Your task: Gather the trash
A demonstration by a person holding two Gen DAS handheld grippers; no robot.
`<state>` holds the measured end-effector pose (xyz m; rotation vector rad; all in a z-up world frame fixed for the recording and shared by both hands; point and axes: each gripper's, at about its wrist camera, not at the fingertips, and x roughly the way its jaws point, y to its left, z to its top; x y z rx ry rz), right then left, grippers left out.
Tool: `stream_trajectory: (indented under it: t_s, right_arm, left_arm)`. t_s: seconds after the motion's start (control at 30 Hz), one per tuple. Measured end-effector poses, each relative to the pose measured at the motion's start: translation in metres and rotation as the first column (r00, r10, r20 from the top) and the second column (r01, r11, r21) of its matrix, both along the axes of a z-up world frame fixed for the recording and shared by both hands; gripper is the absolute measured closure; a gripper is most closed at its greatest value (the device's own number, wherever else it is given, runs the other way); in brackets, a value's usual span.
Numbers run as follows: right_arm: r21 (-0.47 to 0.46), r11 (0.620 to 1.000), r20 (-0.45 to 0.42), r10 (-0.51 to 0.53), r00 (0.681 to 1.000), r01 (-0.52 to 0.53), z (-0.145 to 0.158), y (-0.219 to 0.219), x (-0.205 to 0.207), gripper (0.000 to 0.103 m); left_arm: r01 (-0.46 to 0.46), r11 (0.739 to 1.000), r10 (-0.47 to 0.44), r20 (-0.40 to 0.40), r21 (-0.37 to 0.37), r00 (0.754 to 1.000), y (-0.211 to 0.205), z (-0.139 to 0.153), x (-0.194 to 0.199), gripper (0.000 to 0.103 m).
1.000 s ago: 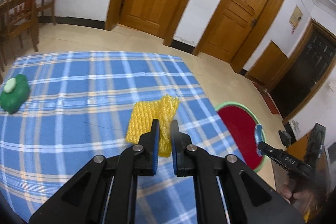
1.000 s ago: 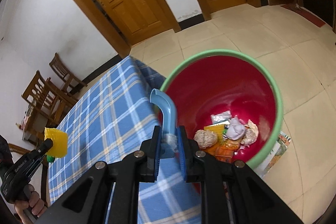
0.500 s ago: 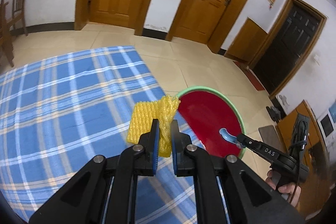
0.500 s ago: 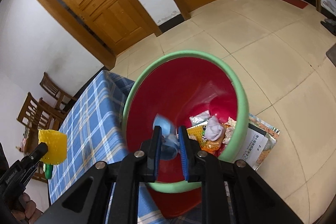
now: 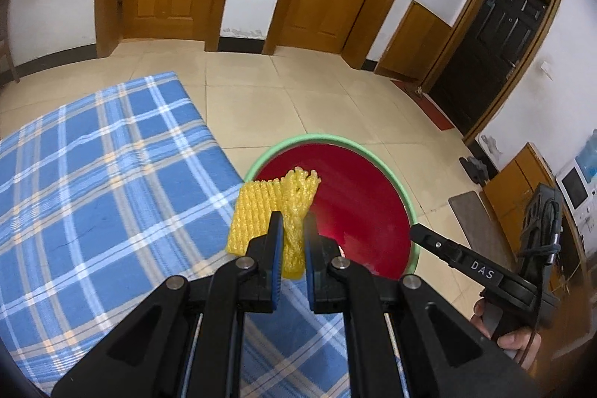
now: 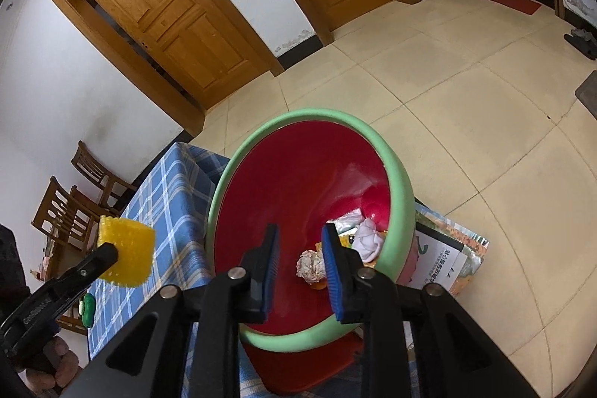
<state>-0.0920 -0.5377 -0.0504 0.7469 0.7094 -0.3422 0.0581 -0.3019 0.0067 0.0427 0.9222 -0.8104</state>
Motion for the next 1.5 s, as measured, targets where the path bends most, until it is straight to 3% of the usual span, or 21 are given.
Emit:
stream_trajectory:
  t_s: [0.47, 0.53, 0.6, 0.83, 0.97, 1.3, 1.5]
  right_arm:
    - [-0.024, 0.999, 0.020, -0.026, 0.999, 0.026, 0.006, -0.009, -0.012, 0.074]
    - [-0.023, 0.999, 0.021, -0.029, 0.999, 0.029, 0.005, -0.009, -0.013, 0.073]
    - [-0.021, 0.999, 0.022, -0.031, 0.999, 0.032, 0.005, -0.010, -0.013, 0.072]
    - [-0.021, 0.999, 0.026, -0.024, 0.999, 0.025, 0.005, -0.008, -0.013, 0.070]
    - [-0.024, 0.999, 0.029, -0.021, 0.999, 0.022, 0.007, -0.007, -0.014, 0.069]
    - [-0.042, 0.999, 0.037, -0.008, 0.999, 0.009, 0.013, -0.001, -0.017, 0.067]
    - [-0.071, 0.997, 0.047, 0.023, 0.999, -0.020, 0.023, 0.011, -0.017, 0.059]
  left_arm:
    - [0.085, 0.996, -0.084, -0.036, 0.028, 0.996, -0.043, -0.023, -0.001, 0.093]
    - [0.086, 0.996, -0.084, -0.038, 0.036, 0.996, -0.046, -0.023, 0.000, 0.084]
    - [0.077, 0.996, -0.075, -0.034, 0.041, 0.997, -0.047, -0.023, -0.001, 0.067]
    - [0.059, 0.997, -0.058, -0.026, 0.043, 0.998, -0.045, -0.022, -0.001, 0.064]
    - [0.049, 0.998, -0.048, -0.011, 0.037, 0.999, -0.040, -0.018, -0.003, 0.052]
    - [0.044, 0.999, -0.044, 0.005, 0.022, 0.999, -0.031, -0.006, -0.002, 0.051]
    - [0.004, 1.000, -0.004, 0.017, 0.015, 1.000, -0.012, 0.004, -0.009, 0.050]
